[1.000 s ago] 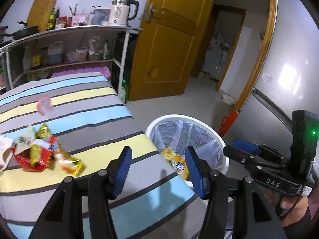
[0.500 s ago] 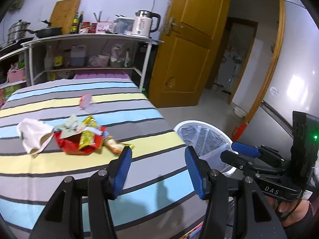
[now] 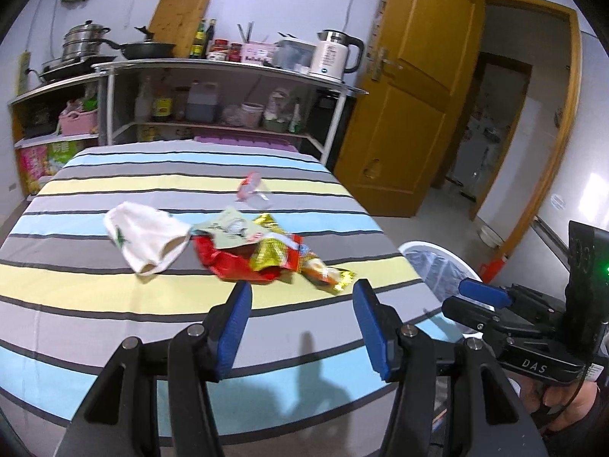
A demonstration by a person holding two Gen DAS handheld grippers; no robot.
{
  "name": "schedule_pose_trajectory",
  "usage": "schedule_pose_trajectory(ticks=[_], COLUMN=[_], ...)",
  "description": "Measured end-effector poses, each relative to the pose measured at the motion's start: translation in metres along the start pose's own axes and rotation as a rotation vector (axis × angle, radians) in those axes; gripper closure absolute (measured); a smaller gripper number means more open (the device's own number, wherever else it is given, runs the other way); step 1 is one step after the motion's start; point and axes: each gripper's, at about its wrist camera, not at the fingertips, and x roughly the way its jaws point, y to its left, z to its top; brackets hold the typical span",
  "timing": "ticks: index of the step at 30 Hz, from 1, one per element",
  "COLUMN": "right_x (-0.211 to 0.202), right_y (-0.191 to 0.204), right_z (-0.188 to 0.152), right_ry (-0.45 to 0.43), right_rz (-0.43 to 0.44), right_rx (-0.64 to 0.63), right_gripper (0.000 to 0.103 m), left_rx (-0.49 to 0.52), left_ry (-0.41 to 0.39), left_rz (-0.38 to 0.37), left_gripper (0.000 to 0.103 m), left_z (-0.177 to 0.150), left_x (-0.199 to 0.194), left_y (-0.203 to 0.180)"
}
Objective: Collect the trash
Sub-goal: 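Move both tools back over the bed toward the remaining snacks, then grasp the yellow stick snack with the right tool while the left tool grasps the yellow-red chip bag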
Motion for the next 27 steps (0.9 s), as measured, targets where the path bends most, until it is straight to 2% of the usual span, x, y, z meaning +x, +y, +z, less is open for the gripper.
schedule_pose_trajectory(ticks=[19, 27], right_x=[0.089, 0.12], right_y=[0.032, 0.04], right_z=[0.033, 0.037], right_ry=[0.091, 0.173], right_rz=[0.084, 0.108], right_rx=[-0.09, -0.131], right_gripper=[0.053, 0.064], left_rx=[-0.058, -0.05], left_ry=[0.002, 0.005], left_rz=[0.036, 0.023], left_gripper=[0.046, 0.046], left_z=[0.007, 0.016], left_x=[0.012, 0.023], left_y=[0.043, 0.048])
